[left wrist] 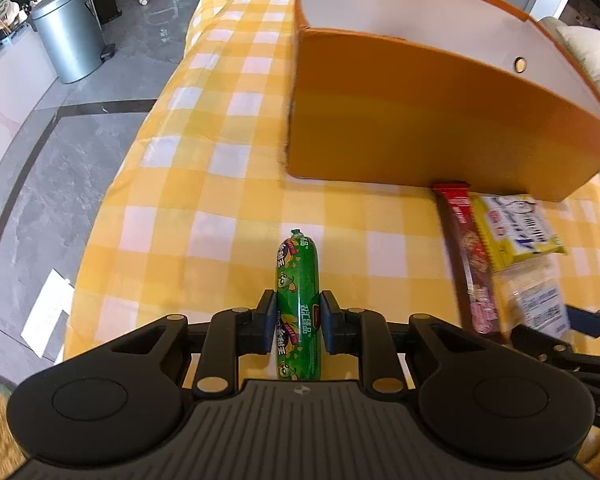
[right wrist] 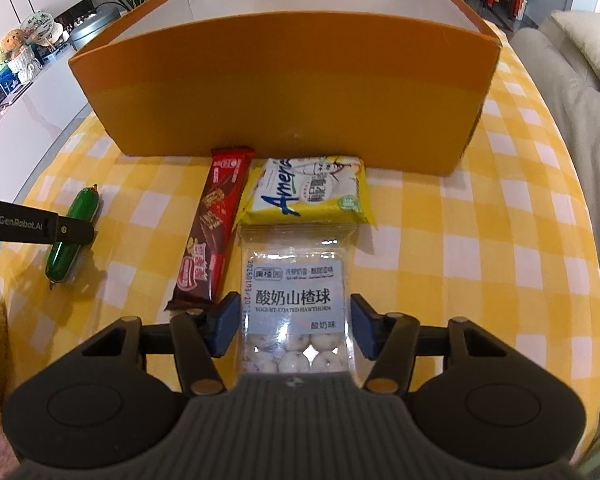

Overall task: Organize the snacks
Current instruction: 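Grasp the green sausage stick with the left tool while the right tool grasps the clear hawthorn packet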

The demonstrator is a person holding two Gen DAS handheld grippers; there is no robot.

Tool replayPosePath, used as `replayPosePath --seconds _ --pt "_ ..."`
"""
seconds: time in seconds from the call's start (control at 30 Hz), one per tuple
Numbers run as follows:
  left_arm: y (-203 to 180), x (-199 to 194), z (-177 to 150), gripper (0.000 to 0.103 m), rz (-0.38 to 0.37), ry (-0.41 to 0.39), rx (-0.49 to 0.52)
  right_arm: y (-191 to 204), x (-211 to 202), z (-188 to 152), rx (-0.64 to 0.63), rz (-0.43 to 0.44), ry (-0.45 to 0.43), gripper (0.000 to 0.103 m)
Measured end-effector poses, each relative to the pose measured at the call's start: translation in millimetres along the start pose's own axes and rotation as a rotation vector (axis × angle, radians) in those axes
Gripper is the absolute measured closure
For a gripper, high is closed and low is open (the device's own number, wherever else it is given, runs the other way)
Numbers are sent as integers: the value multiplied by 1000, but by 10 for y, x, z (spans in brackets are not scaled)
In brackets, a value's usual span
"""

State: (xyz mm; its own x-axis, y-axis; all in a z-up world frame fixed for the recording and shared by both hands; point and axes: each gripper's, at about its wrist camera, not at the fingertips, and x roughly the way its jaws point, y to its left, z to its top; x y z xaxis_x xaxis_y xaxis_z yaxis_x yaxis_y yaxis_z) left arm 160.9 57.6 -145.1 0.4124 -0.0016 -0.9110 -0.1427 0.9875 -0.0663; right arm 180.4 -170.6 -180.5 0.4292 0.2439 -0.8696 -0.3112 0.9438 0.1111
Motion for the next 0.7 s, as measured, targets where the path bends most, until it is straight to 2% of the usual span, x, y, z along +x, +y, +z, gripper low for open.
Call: replayPosePath --seconds 0.37,0.7 --pt "-201 -378 -46 79 -111 -32 -1 -107 -201 -105 103 16 88 49" --pt "-373 -747 -73 79 -200 -85 19 -103 -666 -157 130 52 17 49"
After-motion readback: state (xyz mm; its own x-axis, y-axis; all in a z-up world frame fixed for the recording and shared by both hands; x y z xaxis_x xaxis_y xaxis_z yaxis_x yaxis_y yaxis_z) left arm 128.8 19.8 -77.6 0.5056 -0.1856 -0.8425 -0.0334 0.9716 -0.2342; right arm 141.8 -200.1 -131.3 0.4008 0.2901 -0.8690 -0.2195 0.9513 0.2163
